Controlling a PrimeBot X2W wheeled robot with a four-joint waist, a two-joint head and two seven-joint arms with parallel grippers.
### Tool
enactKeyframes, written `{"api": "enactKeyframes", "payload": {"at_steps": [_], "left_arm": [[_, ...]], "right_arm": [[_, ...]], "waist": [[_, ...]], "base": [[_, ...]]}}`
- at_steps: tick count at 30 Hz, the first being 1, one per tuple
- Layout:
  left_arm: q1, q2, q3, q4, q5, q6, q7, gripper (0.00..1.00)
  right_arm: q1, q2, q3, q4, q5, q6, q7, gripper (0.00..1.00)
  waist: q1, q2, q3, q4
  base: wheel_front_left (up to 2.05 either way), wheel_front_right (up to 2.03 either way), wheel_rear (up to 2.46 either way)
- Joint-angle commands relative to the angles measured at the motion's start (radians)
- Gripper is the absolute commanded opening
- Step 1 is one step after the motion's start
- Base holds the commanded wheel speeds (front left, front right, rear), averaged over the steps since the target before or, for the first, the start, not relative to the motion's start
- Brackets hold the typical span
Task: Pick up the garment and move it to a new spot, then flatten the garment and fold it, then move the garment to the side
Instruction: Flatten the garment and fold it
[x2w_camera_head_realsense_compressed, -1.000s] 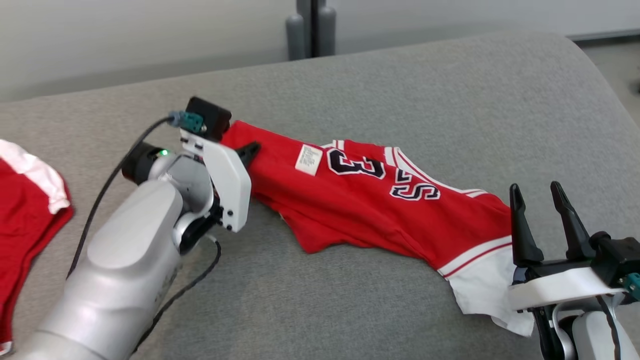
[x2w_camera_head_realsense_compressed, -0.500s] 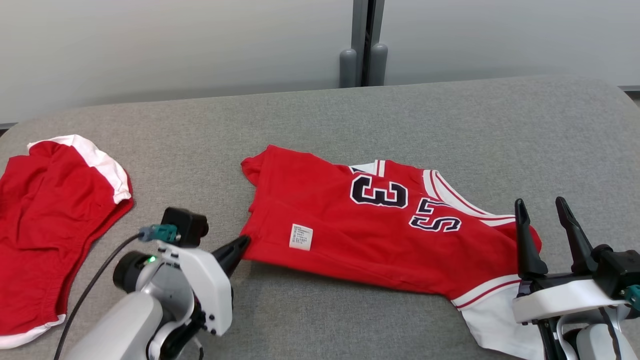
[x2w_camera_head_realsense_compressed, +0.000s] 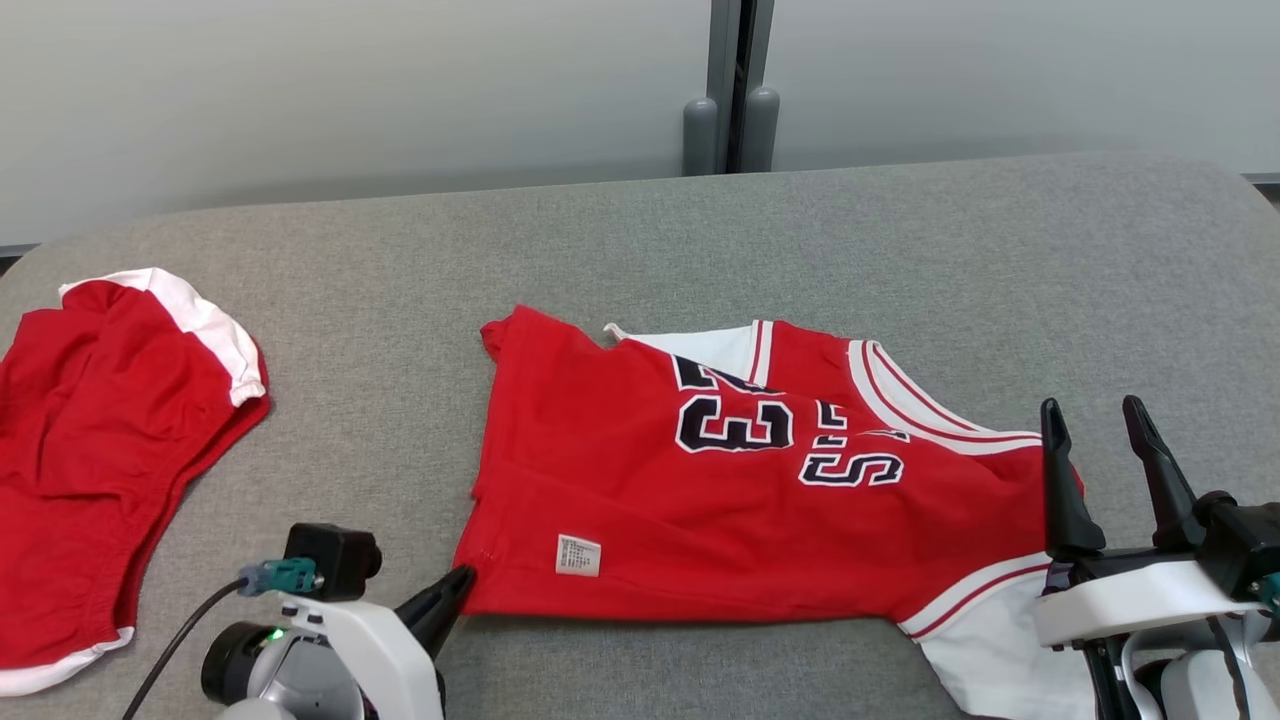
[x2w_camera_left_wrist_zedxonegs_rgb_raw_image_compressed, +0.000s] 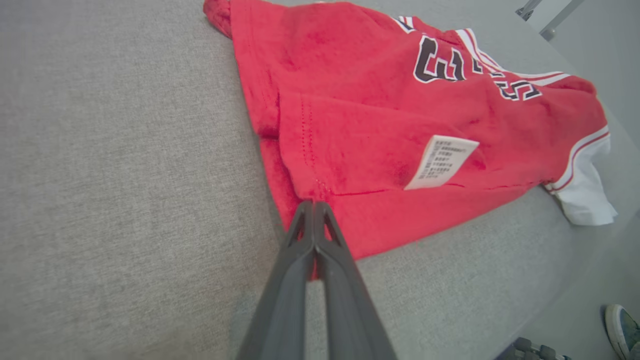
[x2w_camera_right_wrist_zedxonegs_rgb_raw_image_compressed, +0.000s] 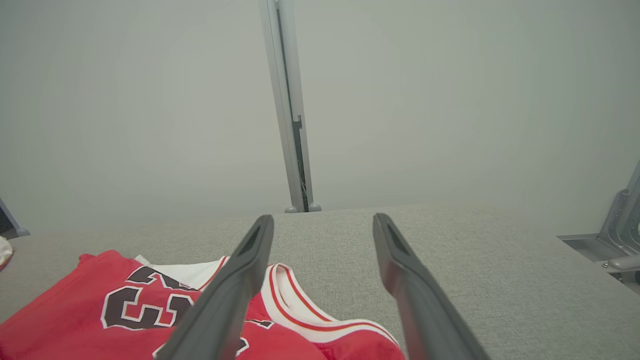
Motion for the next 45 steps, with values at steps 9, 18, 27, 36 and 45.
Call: {"api": "enactKeyframes", "payload": {"at_steps": [9, 18, 27, 36, 45], "left_arm": [[0.065, 0.003, 0.003, 0.013, -0.030, 0.025, -0.006, 0.00], [0.066, 0.010, 0.040, -0.002, -0.018, 0.047, -0.069, 1.00], [0.052, 0.027, 0.127, -0.045, 0.012, 0.067, -0.228, 1.00], [0.083, 0.026, 0.198, -0.084, 0.045, 0.103, -0.394, 1.00], [0.146, -0.010, 0.271, -0.111, 0.107, 0.142, -0.478, 1.00]], "right_arm": [[0.008, -0.006, -0.002, 0.010, -0.013, 0.000, -0.002, 1.00], [0.012, -0.007, 0.006, 0.015, -0.008, 0.000, -0.002, 1.00], [0.014, -0.006, 0.008, 0.012, -0.013, 0.000, -0.002, 1.00], [0.015, -0.007, 0.028, 0.006, -0.003, 0.000, -0.002, 1.00], [0.037, -0.007, 0.037, -0.008, 0.023, 0.000, -0.002, 1.00]], "waist": [[0.0000, 0.0000, -0.007, 0.002], [0.0000, 0.0000, -0.023, 0.007], [0.0000, 0.0000, -0.048, 0.013], [0.0000, 0.0000, -0.080, 0.008], [0.0000, 0.0000, -0.101, 0.004]], "base": [[0.00, 0.00, 0.00], [0.00, 0.00, 0.00], [0.00, 0.00, 0.00], [0.00, 0.00, 0.00], [0.00, 0.00, 0.00]]}}
